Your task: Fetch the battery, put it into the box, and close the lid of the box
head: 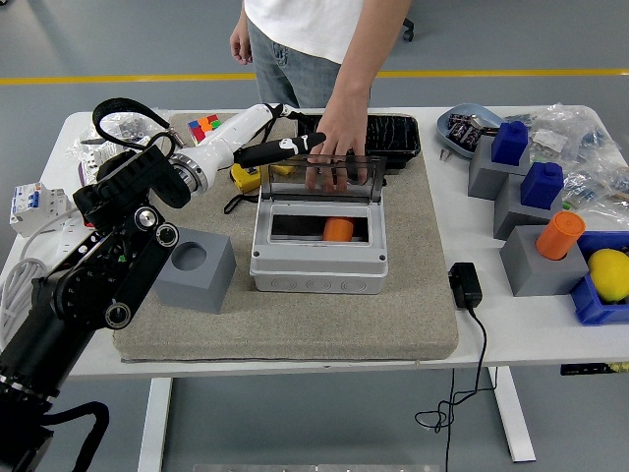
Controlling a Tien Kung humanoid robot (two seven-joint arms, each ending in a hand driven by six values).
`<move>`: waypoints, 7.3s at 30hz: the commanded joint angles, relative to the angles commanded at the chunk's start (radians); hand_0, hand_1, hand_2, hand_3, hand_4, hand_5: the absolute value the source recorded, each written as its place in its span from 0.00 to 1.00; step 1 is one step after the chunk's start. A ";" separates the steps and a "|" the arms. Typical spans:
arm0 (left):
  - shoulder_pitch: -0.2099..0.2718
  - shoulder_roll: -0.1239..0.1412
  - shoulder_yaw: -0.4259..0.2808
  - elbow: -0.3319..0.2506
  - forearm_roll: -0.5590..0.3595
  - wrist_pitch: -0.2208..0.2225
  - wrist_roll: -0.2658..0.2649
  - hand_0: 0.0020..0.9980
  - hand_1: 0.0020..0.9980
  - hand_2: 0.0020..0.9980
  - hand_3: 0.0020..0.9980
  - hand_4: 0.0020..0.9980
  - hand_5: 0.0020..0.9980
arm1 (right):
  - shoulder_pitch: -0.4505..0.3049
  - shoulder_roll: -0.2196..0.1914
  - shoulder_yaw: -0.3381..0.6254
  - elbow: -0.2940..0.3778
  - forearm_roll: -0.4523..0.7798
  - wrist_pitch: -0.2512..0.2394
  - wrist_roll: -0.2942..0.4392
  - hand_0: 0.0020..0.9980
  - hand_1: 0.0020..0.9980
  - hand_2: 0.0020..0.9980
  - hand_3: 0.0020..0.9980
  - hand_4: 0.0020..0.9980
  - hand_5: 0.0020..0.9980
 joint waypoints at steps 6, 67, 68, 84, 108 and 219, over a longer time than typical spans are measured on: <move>-0.004 0.000 0.015 0.000 0.144 -0.008 0.003 1.00 1.00 0.85 0.73 1.00 1.00 | -0.003 -0.002 0.003 -0.002 -0.004 0.000 -0.002 0.80 0.76 0.75 0.79 1.00 1.00; 0.011 0.087 0.339 -0.140 -0.040 -0.046 0.006 1.00 0.88 0.74 0.53 1.00 1.00 | -0.002 -0.003 0.005 0.000 -0.004 -0.001 -0.003 0.80 0.76 0.75 0.79 1.00 1.00; 0.012 0.087 0.342 -0.139 -0.042 -0.047 0.006 1.00 0.88 0.74 0.53 1.00 1.00 | -0.002 -0.004 0.005 0.000 -0.003 -0.001 -0.003 0.80 0.76 0.75 0.79 1.00 1.00; 0.074 0.069 0.197 -0.192 -0.083 0.007 -0.035 1.00 0.85 0.73 0.56 1.00 1.00 | -0.006 -0.001 0.005 0.000 -0.006 -0.005 -0.003 0.80 0.76 0.75 0.79 1.00 1.00; 0.286 0.036 -0.431 -0.306 -0.972 -0.033 -0.148 0.88 0.90 0.87 0.88 1.00 1.00 | -0.015 0.017 0.041 0.001 -0.020 0.001 0.000 0.80 0.76 0.75 0.79 1.00 1.00; 0.471 0.087 -0.378 -0.209 -0.445 0.298 -0.280 0.81 0.86 0.82 0.83 1.00 1.00 | -0.096 -0.011 -0.279 0.045 -0.035 -0.237 0.108 0.44 0.38 0.36 0.26 0.91 0.60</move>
